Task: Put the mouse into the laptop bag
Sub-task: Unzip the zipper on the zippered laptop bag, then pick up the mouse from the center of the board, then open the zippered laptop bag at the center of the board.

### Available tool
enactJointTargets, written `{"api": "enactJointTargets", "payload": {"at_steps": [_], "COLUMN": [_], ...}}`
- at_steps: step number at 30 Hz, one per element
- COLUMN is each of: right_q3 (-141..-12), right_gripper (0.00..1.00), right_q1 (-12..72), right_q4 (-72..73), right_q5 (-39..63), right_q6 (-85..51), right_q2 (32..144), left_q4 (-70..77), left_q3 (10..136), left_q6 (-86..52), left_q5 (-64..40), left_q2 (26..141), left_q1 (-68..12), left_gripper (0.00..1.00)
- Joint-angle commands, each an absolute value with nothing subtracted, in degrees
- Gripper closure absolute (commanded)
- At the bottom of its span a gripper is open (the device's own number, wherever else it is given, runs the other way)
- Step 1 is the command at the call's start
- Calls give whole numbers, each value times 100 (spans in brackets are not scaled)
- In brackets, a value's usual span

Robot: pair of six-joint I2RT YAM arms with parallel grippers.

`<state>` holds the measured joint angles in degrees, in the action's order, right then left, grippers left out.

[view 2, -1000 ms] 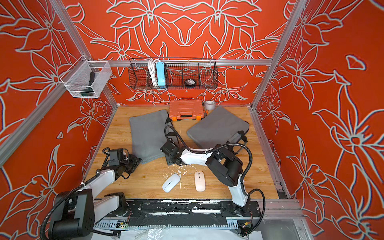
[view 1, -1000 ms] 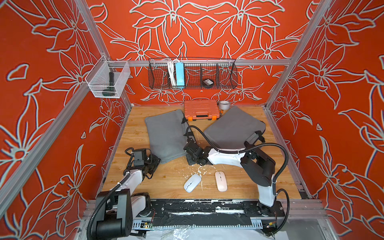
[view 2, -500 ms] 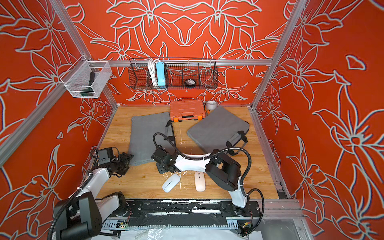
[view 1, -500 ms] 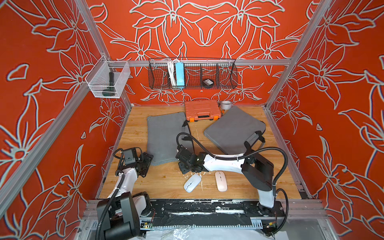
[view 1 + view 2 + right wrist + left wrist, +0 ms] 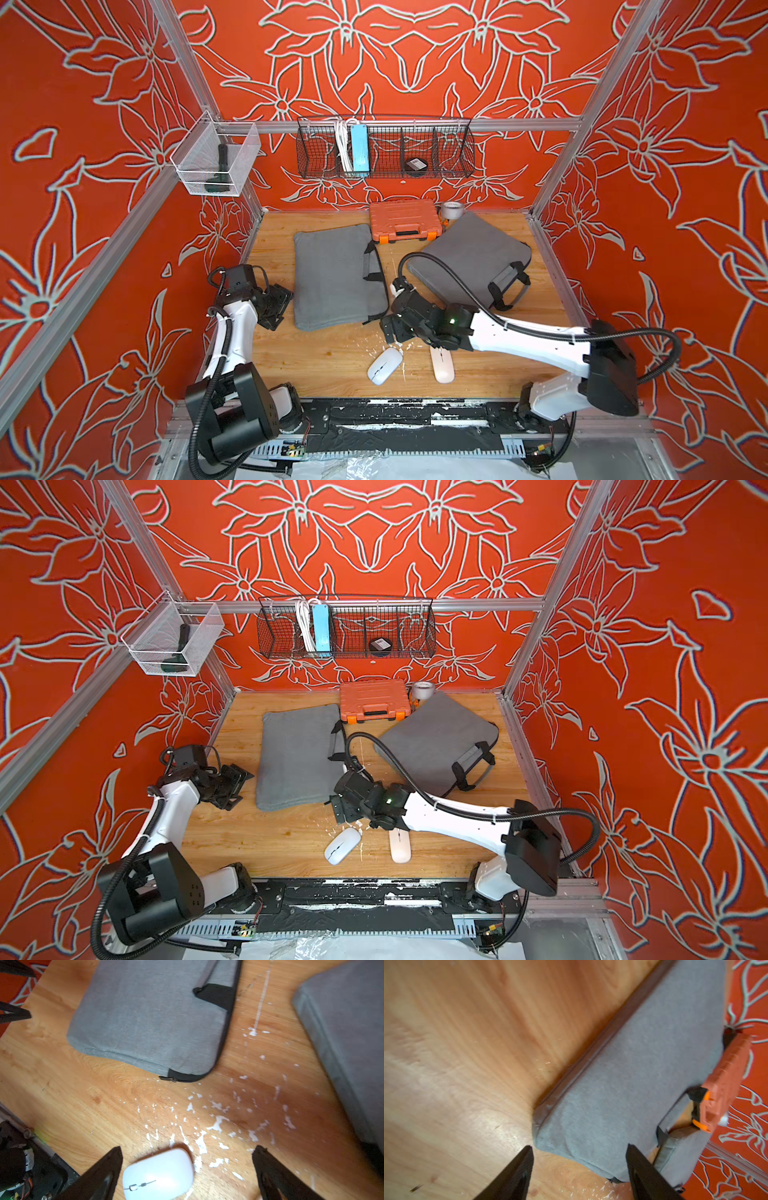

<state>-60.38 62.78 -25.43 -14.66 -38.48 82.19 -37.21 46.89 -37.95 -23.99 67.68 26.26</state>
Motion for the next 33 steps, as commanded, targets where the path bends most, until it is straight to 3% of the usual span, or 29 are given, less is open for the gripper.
{"api": "enactJointTargets", "payload": {"at_steps": [1, 4, 6, 12, 16, 22, 26, 33], "right_q3": [-5595, -5154, -4899, -4065, -3460, -3304, -3487, -3584], "right_gripper": [1, 1, 1, 1, 2, 8, 10, 25], "right_q1": [6231, 6231, 6214, 6205, 6231, 6465, 6592, 6809], "right_q4": [-3218, -3527, -3623, -4063, -3840, -3569, -3521, -3597], "right_q5": [-1865, -2071, -1708, -1178, -968, -892, -985, -1274], "right_q6": [-4380, -4826, -4926, -5563, -5757, -5878, -5824, -6009], "right_q2": [7794, 7177, 6797, 6145, 6012, 6623, 7198, 7591], "left_q4": [-2627, -1909, -1485, -1169, -1466, -1292, -1096, -1011], "left_q3": [4288, 4128, 4173, 4755, 5202, 5125, 5331, 5762], "left_q6": [-3978, -4657, -4817, -4728, -4461, -4084, -3859, -3461], "left_q5": [-3576, -2687, -2131, -1061, -1356, 67, 240, 688], "left_q2": [6019, 5191, 5100, 6365, 7355, 7495, 7935, 8830], "left_q1": [2454, 1519, 724, -842, -1169, -1933, -2154, -2268], "left_gripper": [22, 11, 11, 13, 18, 17, 17, 17]}}
